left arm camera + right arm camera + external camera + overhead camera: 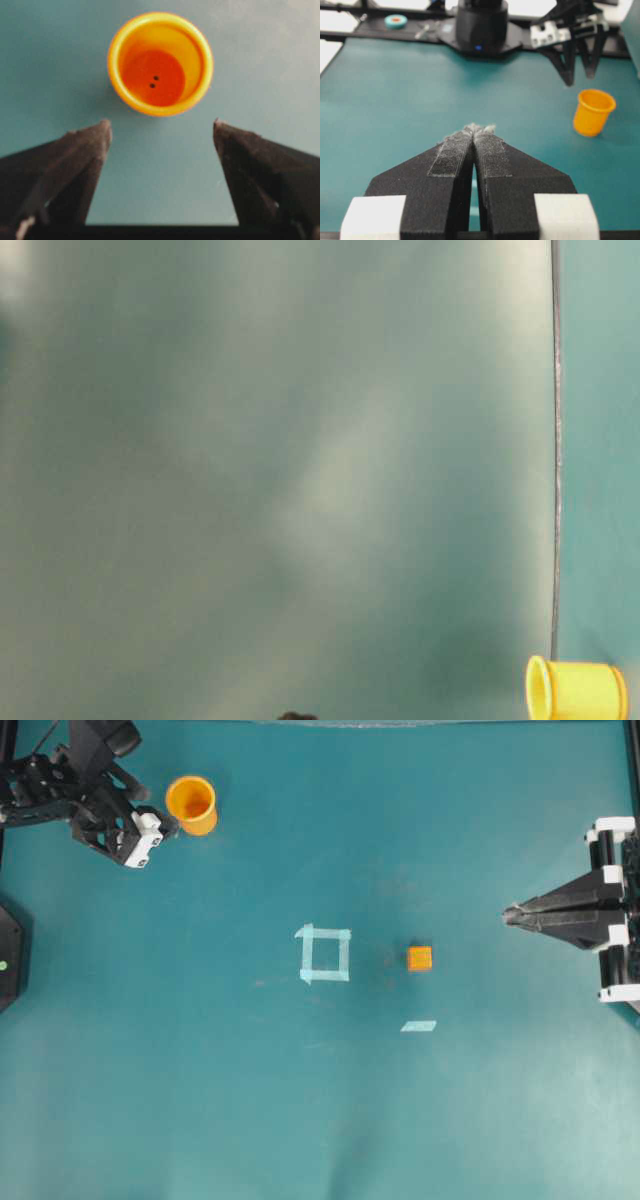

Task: Move the cup toward the block with left arm.
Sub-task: 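Move the open left gripper onto the orange cup and close around it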

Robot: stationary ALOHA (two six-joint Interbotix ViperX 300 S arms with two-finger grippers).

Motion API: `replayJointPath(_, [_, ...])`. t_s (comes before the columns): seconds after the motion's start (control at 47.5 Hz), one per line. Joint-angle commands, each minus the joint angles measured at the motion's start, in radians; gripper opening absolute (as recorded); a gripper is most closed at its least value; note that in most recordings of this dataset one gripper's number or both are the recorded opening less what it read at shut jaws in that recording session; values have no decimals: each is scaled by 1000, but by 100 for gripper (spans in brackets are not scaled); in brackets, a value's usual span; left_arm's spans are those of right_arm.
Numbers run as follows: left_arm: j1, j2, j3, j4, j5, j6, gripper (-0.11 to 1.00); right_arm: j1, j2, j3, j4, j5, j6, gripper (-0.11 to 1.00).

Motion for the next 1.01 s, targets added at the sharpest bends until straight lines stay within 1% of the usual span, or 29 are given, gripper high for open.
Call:
replayJointPath(0.0, [5,6,-25,-2,-11,0,80,0,3,-31,0,-3,0,0])
replayJointPath(0.231, [5,52,-6,0,-46,0,80,0,5,-31,0,-5,0,0])
replayJointPath(0.568, [-12,170,-5,-2,-176,0,79,0,5,-31,-8,-5,0,0])
replayJointPath(0.715, [-23,218,-32,-2,-199,0,79,0,6,-31,-9,-5,0,0])
replayJointPath(0.989, [-26,279,-106,0,-199,14,79,0,6,-31,-14,-5,0,0])
